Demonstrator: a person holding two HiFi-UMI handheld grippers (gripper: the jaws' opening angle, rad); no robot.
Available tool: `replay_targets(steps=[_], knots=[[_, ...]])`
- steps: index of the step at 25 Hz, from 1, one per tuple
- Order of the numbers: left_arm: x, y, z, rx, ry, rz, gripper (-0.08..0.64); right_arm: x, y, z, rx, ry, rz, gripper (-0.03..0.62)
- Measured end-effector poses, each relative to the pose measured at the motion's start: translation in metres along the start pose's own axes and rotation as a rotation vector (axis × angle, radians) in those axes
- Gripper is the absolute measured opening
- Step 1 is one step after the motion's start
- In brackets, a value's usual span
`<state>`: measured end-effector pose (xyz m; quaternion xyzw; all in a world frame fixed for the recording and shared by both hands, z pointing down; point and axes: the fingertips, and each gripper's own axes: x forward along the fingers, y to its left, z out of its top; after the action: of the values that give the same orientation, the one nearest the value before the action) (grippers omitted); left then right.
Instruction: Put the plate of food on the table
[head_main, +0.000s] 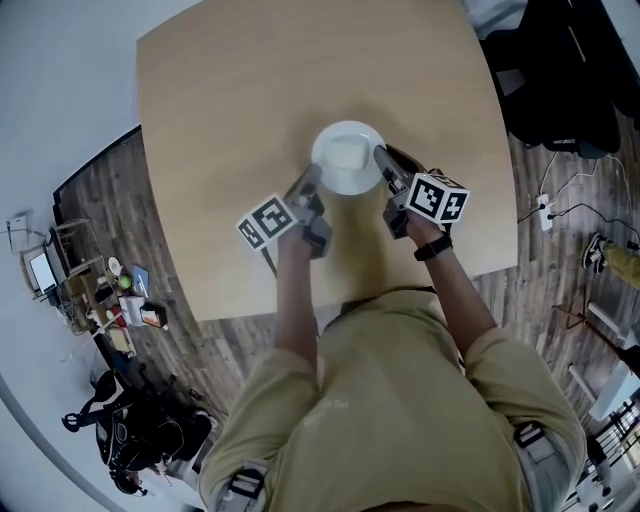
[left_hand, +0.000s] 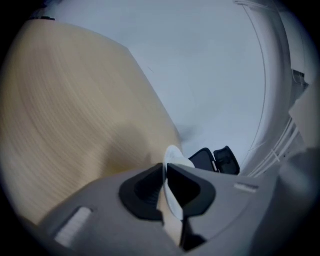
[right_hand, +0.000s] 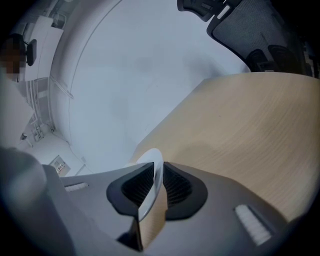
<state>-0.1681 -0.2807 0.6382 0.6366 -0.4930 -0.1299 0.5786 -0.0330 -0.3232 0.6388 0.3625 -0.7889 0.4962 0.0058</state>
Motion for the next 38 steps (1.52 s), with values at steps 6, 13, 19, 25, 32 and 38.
replay_targets(steps=[6,13,19,25,32,38], knots=[[0.001,-0.019,0.028,0.028,-0.029,-0.002,0.02,0.009,0.021,0.024,-0.001,-0.039,0.022,0.052],[0.01,-0.037,0.049,0.078,-0.044,-0.001,0.02,0.016,0.032,0.049,-0.028,-0.057,0.018,0.055],[0.015,-0.049,0.059,0.1,-0.029,0.009,0.021,0.021,0.036,0.066,-0.099,-0.044,-0.033,0.054],[0.014,-0.052,0.058,0.12,-0.02,0.066,0.029,0.017,0.037,0.066,-0.12,-0.028,-0.111,0.06],[0.01,-0.069,0.053,0.147,-0.013,0.085,0.034,0.004,0.047,0.073,-0.276,0.02,-0.199,0.075],[0.001,-0.073,0.05,0.223,0.03,0.159,0.04,-0.003,0.058,0.073,-0.378,0.106,-0.247,0.08]])
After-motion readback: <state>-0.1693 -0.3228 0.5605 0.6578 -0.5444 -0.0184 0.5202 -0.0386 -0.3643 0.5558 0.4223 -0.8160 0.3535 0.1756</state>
